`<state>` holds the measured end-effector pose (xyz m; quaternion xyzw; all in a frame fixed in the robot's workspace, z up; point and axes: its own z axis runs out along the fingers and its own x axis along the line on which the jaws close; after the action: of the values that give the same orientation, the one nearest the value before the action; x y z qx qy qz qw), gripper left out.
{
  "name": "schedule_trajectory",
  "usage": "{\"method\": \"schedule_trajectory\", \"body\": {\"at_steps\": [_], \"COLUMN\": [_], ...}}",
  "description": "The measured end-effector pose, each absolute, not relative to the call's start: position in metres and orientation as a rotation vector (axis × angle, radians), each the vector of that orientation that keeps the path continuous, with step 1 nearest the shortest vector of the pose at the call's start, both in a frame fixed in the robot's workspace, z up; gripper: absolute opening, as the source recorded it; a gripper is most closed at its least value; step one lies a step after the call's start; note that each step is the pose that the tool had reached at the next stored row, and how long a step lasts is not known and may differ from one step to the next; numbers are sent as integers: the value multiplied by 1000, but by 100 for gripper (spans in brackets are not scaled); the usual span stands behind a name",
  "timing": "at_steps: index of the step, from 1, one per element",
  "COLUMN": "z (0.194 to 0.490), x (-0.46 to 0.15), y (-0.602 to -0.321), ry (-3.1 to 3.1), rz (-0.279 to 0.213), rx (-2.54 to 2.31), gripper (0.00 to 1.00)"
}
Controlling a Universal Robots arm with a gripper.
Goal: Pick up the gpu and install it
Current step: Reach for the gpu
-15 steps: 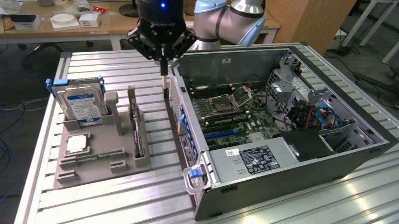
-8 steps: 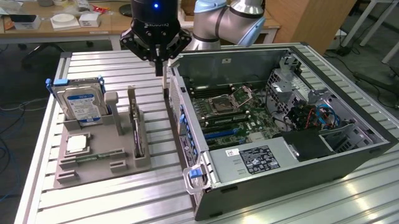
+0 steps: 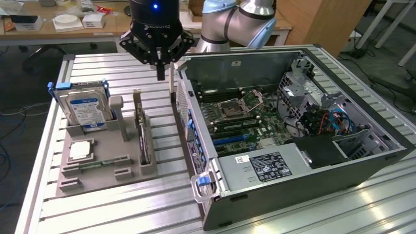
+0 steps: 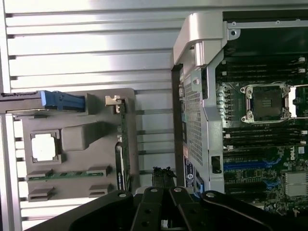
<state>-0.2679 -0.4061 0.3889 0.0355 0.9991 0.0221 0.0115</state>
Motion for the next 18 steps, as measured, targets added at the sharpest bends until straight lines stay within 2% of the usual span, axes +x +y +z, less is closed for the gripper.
{"method": "schedule_trajectory", "body": {"at_steps": [18], "z": [388], "x": [-294], "y": [-408], "ry": [3116], "rz": [69], "rx": [111], "gripper": [10]}}
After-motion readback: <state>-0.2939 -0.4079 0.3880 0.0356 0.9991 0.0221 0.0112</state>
